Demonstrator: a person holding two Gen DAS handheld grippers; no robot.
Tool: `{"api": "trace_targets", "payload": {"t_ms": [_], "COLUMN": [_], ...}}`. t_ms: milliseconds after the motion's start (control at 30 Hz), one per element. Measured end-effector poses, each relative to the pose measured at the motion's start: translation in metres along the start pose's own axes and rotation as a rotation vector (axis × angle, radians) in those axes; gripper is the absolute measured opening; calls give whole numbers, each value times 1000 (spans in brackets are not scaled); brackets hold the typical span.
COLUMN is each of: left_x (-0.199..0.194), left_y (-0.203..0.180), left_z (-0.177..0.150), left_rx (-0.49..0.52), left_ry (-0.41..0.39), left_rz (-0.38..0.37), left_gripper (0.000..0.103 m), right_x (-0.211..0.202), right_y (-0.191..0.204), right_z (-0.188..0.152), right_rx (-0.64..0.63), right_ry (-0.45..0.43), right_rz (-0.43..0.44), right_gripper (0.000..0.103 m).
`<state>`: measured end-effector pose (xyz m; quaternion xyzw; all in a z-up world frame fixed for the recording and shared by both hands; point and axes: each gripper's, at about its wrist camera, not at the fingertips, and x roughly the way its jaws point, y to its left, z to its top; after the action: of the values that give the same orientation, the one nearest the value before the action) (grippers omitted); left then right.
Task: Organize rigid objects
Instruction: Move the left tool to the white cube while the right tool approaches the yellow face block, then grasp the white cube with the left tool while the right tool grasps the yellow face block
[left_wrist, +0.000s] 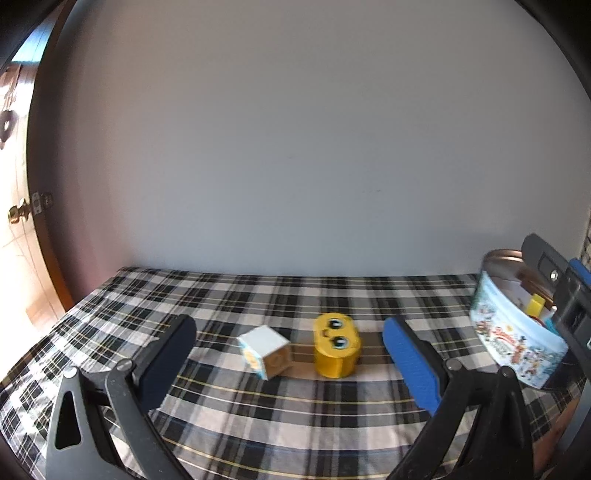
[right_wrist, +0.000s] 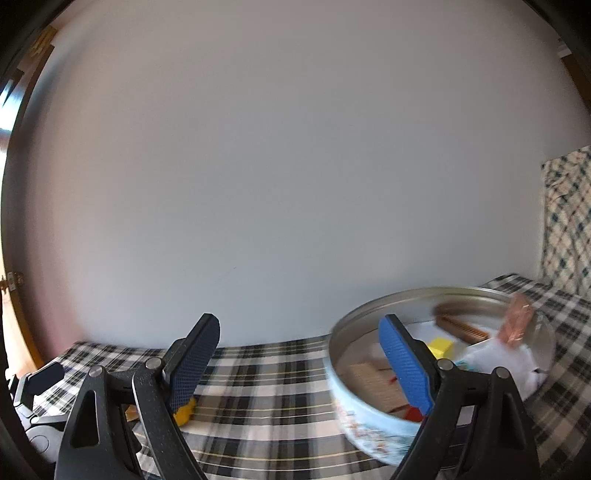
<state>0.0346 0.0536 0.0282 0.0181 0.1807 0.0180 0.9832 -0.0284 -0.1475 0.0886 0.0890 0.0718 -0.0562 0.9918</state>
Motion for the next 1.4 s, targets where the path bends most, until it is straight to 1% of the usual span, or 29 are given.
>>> {"api": "trace_targets", "payload": {"t_ms": [133,300,367,467,667,767,800,833,900,967,1000,1033,1067,1100,1133,1200,1267,1333,1400], "left_x": [7,23,30,38,50,52,53,54,54,55,56,56,56,56,56,54,52,52,56], "left_y": [21,60,75,92,111,113,114,115,117,119,119,120,120,119,117,113,110,104,93], "left_z": [3,6,7,7,5,4,4,4,4,3,3,3,2,2,2,2,2,3,4], "left_rx": [0,-65,-85,-116,-172,-183,-185,-186,-192,-201,-207,-210,-212,-211,-209,-197,-201,-239,-270], "left_ry": [7,61,84,118,174,188,190,190,194,201,204,207,211,213,214,214,210,212,242], "left_rz": [55,140,181,221,242,243,244,244,245,244,239,233,227,216,208,196,193,156,108], "left_gripper": [102,102,102,102,102,102,102,102,102,102,102,102,102,102,102,102,102,102,101], "right_x": [17,46,56,68,97,118,122,126,136,143,148,152,154,152,151,145,132,119,106], "right_y": [17,38,45,59,86,105,109,111,118,124,126,126,126,126,128,123,112,95,84], "right_z": [-4,-11,-12,-16,-27,-39,-42,-44,-50,-59,-64,-67,-69,-68,-69,-66,-58,-49,-42], "right_rx": [-9,-37,-54,-87,-120,-152,-150,-143,-135,-141,-145,-146,-146,-145,-155,-157,-155,-181,-203], "right_ry": [58,178,199,246,412,536,561,579,622,678,713,739,750,739,741,719,661,613,555], "right_rz": [52,124,143,163,217,229,233,229,201,185,188,188,182,178,177,173,163,157,139], "right_gripper": [90,90,90,90,90,89,89,86,84,76,74,68,60,51,46,45,45,45,45]}}
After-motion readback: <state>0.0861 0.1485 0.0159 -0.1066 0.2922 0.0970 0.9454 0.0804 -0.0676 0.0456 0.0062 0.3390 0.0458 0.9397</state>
